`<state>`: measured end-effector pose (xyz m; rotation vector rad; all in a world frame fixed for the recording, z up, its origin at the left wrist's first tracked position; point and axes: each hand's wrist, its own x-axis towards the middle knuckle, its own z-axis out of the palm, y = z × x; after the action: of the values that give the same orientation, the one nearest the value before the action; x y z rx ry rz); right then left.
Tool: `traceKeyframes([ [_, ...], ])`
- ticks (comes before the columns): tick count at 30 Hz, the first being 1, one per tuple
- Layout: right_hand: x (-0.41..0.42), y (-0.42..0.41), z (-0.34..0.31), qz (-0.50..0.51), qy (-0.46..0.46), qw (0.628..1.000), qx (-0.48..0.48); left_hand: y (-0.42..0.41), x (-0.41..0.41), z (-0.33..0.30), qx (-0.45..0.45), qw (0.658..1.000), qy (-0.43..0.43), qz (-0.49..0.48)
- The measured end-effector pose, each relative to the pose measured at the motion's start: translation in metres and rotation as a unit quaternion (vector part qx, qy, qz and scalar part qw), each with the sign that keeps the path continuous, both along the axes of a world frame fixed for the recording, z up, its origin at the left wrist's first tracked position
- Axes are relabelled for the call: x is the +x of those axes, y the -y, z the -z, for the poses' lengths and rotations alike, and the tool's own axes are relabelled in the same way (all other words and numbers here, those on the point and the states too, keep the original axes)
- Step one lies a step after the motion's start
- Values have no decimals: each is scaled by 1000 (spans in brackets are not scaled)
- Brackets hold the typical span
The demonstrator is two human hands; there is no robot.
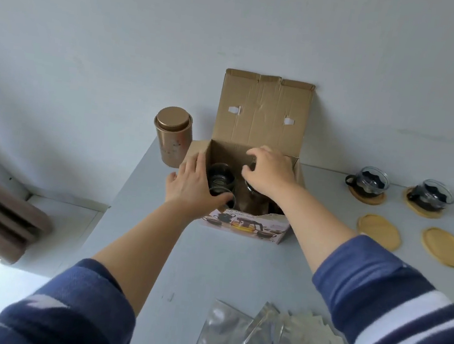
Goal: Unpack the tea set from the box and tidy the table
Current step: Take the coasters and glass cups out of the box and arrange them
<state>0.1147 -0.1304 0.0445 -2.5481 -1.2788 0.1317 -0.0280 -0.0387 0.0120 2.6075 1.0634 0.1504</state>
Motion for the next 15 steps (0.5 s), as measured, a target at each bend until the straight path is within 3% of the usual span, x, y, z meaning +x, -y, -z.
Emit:
traceKeyframes([
  [4,-4,-42,4,-47,21,983,-176,-1,-1,10,-106,994,18,10],
  [7,-5,-66,13,-30,47,963,-263,-5,-3,16,-111,992,56,23],
  [11,-9,-83,24,5,56,941,-334,-5,-3,17,-95,993,63,34],
  [15,-11,-89,30,33,52,939,-338,-7,-2,19,-83,993,74,33],
])
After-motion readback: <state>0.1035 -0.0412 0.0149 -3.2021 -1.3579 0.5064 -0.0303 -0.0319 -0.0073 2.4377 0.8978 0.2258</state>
